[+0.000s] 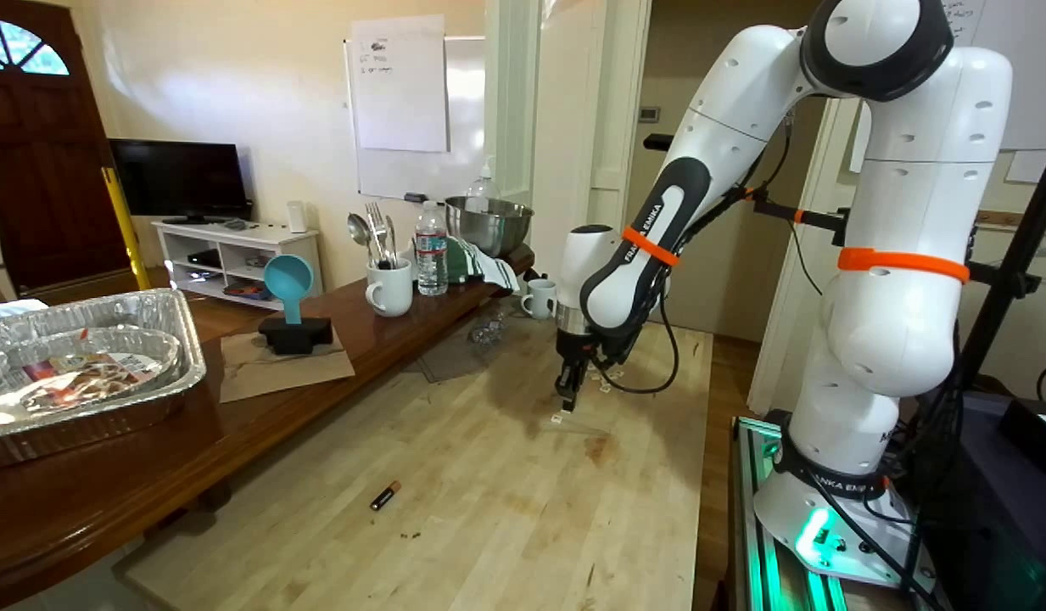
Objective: Create the word 'Yet' using the tiles on the counter.
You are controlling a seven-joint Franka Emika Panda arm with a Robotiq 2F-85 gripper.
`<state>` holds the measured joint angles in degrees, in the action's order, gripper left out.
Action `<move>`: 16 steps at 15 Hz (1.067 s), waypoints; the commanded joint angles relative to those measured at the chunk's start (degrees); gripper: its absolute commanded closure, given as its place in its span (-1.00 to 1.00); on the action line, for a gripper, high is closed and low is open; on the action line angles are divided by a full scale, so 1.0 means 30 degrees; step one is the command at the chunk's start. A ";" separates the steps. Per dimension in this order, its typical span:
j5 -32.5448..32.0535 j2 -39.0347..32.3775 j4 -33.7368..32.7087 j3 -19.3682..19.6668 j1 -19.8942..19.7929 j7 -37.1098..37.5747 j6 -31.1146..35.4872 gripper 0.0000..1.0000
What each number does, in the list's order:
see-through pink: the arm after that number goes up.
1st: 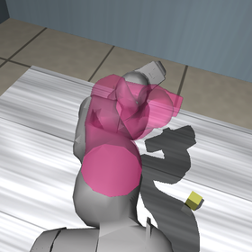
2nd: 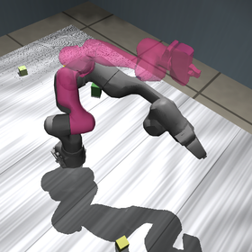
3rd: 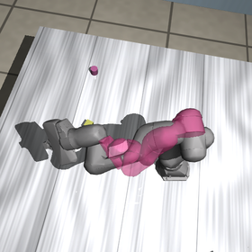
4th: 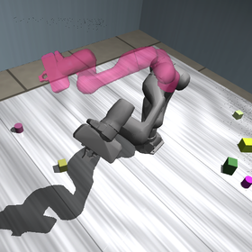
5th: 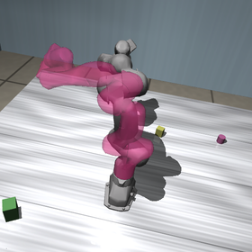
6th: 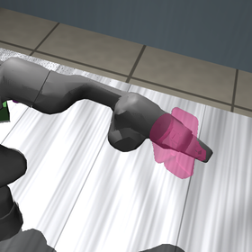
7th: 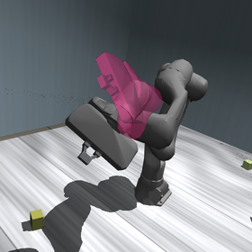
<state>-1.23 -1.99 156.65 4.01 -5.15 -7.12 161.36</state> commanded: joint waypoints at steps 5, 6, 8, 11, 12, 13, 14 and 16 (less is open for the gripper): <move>0.0385 -0.1272 0.0300 -0.0546 0.0635 0.1328 0.0082 1.00; 0.0373 -0.1300 0.0287 -0.0565 0.0668 0.1411 0.0119 1.00; 0.0298 -0.1387 0.0237 -0.0587 0.0718 0.1623 0.0263 1.00; 0.0292 -0.1464 0.0169 -0.0622 0.0788 0.1812 0.0334 1.00; 0.0293 -0.1489 0.0151 -0.0626 0.0817 0.1879 0.0359 1.00; 0.0297 -0.1510 0.0137 -0.0631 0.0833 0.1895 0.0373 1.00; 0.0262 -0.1531 0.0131 -0.0626 0.0845 0.1941 0.0399 1.00; 0.0223 -0.1561 0.0112 -0.0617 0.0852 0.1985 0.0422 1.00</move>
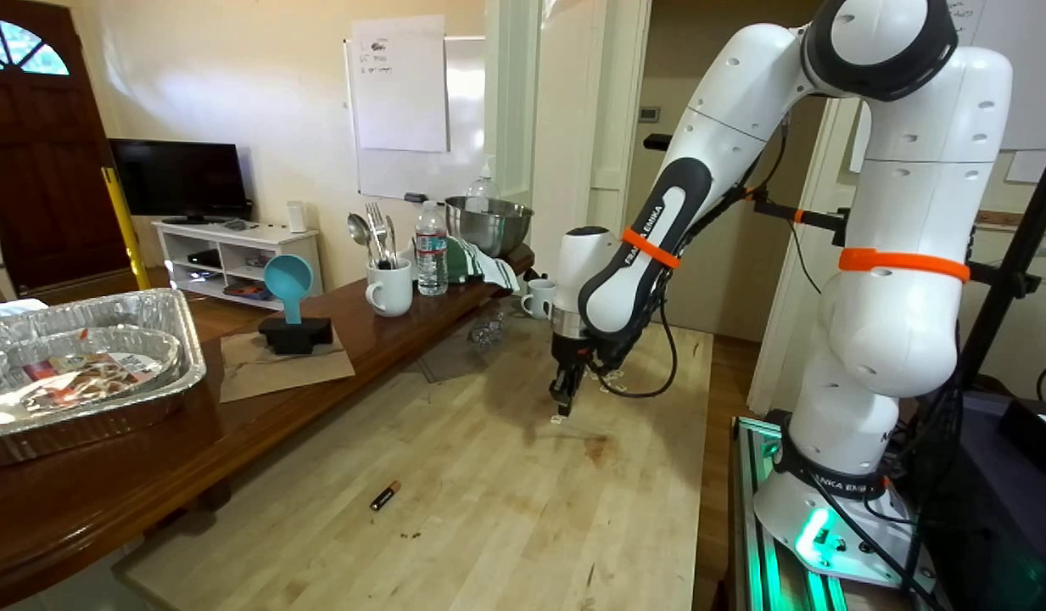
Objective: Create the word 'Yet' using the tiles on the counter.
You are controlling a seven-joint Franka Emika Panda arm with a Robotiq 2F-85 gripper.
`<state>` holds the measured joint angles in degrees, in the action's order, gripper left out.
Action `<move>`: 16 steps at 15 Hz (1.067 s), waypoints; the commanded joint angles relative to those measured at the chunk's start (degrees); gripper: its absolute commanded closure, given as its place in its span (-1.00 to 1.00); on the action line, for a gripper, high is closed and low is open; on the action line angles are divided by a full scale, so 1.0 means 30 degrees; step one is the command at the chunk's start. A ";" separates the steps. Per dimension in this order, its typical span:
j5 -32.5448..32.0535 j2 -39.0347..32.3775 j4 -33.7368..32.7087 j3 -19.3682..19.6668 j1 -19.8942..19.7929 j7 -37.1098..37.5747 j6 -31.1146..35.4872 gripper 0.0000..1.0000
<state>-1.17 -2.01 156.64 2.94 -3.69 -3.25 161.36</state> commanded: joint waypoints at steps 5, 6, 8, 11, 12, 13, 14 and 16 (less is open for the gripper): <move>0.0112 -0.1732 0.0012 -0.0245 0.0349 0.0661 0.0522 1.00; 0.0130 -0.1788 -0.0010 -0.0252 0.0354 0.0648 0.0589 1.00; 0.0202 -0.1829 -0.0036 -0.0270 0.0359 0.0593 0.0612 1.00; 0.0188 -0.1906 -0.0093 -0.0265 0.0356 0.0601 0.0665 1.00; 0.0235 -0.1934 -0.0112 -0.0274 0.0357 0.0570 0.0672 1.00; 0.0172 -0.1952 -0.0109 -0.0263 0.0357 0.0611 0.0724 1.00; 0.0107 -0.1976 -0.0109 -0.0248 0.0352 0.0663 0.0793 1.00; -0.0023 -0.2020 -0.0128 -0.0198 0.0326 0.0770 0.0879 1.00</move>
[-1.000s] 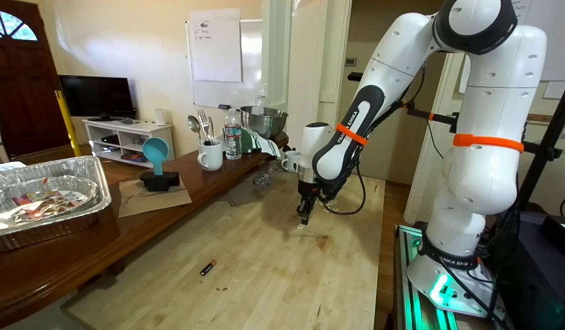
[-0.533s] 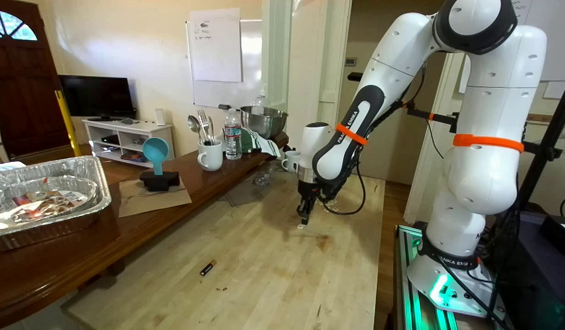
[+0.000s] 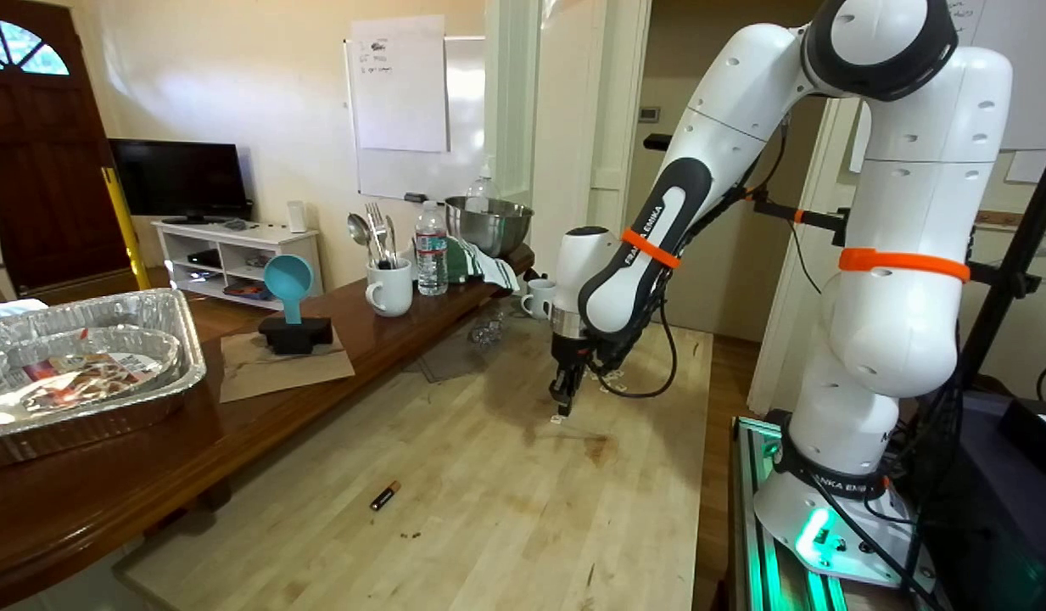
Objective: Create the word 'Yet' using the tiles on the counter.
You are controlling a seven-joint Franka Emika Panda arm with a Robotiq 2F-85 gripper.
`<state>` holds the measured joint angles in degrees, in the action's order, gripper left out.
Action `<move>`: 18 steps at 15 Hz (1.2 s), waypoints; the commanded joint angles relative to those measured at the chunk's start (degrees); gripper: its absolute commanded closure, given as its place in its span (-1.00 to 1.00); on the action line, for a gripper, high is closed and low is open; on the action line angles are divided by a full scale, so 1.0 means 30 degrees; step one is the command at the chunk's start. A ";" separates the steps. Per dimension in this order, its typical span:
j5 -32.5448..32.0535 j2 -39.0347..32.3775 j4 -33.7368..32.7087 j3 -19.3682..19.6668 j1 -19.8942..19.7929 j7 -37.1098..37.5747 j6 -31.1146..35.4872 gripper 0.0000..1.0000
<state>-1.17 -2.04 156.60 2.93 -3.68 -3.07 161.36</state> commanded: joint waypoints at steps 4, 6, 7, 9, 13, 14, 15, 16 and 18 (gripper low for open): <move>0.0368 -0.2047 -0.0151 -0.0262 0.0337 0.0542 0.0939 1.00; 0.0484 -0.2076 -0.0136 -0.0303 0.0362 0.0505 0.1029 1.00; 0.0562 -0.2107 -0.0150 -0.0317 0.0368 0.0498 0.1089 1.00; 0.0533 -0.2138 -0.0196 -0.0325 0.0367 0.0512 0.1113 1.00; 0.0818 -0.1782 -0.0164 -0.0414 0.0351 0.0007 0.0780 1.00; 0.0884 -0.1642 -0.0134 -0.0429 0.0340 -0.0073 0.0719 1.00; 0.0936 -0.1524 -0.0102 -0.0444 0.0330 -0.0164 0.0685 1.00; 0.0963 -0.1395 -0.0075 -0.0461 0.0325 -0.0211 0.0593 1.00; 0.1008 -0.1124 -0.0009 -0.0498 0.0306 -0.0431 0.0472 1.00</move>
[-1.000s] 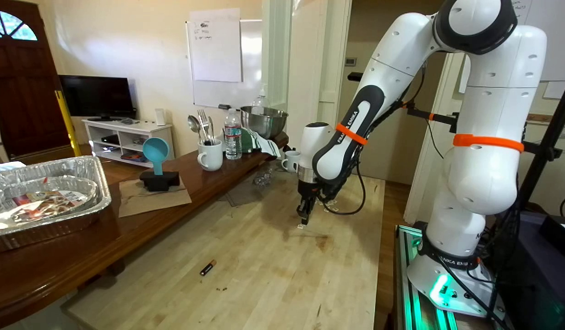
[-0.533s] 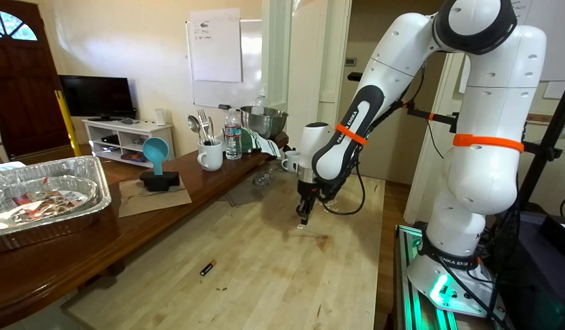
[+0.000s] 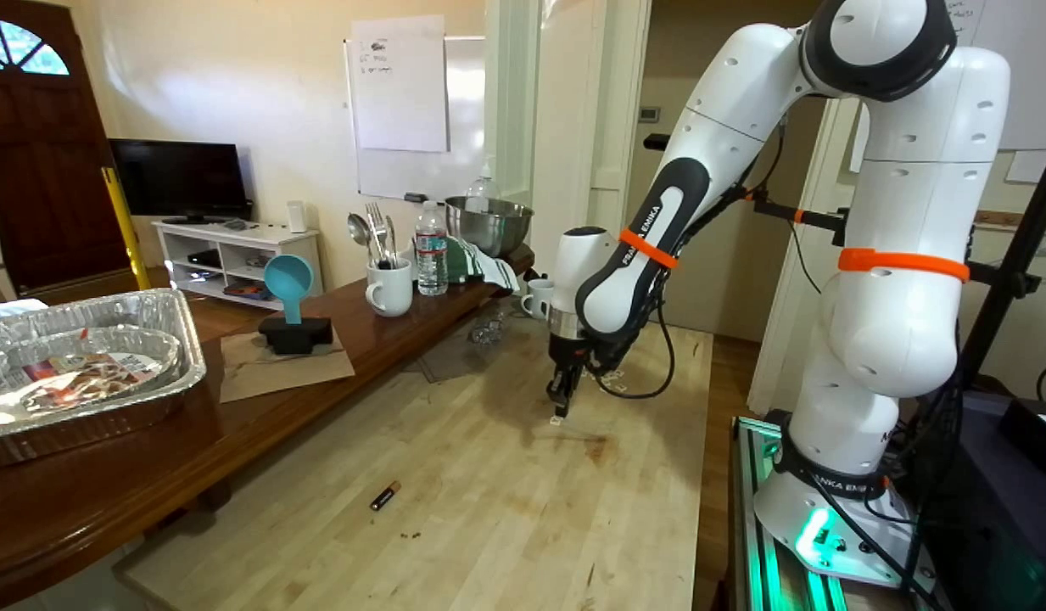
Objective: Create the word 'Yet' using the tiles on the counter.
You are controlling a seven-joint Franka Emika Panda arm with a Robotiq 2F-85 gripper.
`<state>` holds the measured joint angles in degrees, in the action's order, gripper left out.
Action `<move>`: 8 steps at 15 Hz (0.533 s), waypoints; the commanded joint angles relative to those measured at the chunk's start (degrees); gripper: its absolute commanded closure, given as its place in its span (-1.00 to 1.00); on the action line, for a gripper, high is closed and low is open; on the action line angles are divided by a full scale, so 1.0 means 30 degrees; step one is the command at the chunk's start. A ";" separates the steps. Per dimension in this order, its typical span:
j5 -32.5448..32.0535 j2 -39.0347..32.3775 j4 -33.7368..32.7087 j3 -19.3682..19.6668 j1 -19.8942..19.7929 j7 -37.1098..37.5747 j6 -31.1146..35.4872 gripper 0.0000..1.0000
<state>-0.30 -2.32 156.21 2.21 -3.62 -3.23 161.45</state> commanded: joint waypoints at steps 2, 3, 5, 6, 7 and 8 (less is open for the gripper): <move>0.0636 -0.0776 0.0162 -0.0255 0.0256 -0.0506 0.0306 1.00; 0.0616 -0.0711 0.0161 -0.0248 0.0243 -0.0544 0.0257 1.00; 0.0644 -0.0482 0.0216 -0.0243 0.0219 -0.0615 0.0237 1.00; 0.0705 -0.0342 0.0254 -0.0259 0.0214 -0.0706 0.0163 1.00; 0.0835 -0.0189 0.0310 -0.0290 0.0212 -0.0862 0.0158 1.00; 0.0845 -0.0113 0.0360 -0.0298 0.0215 -0.0874 0.0273 1.00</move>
<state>0.11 -2.30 156.22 1.79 -3.62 -4.30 161.45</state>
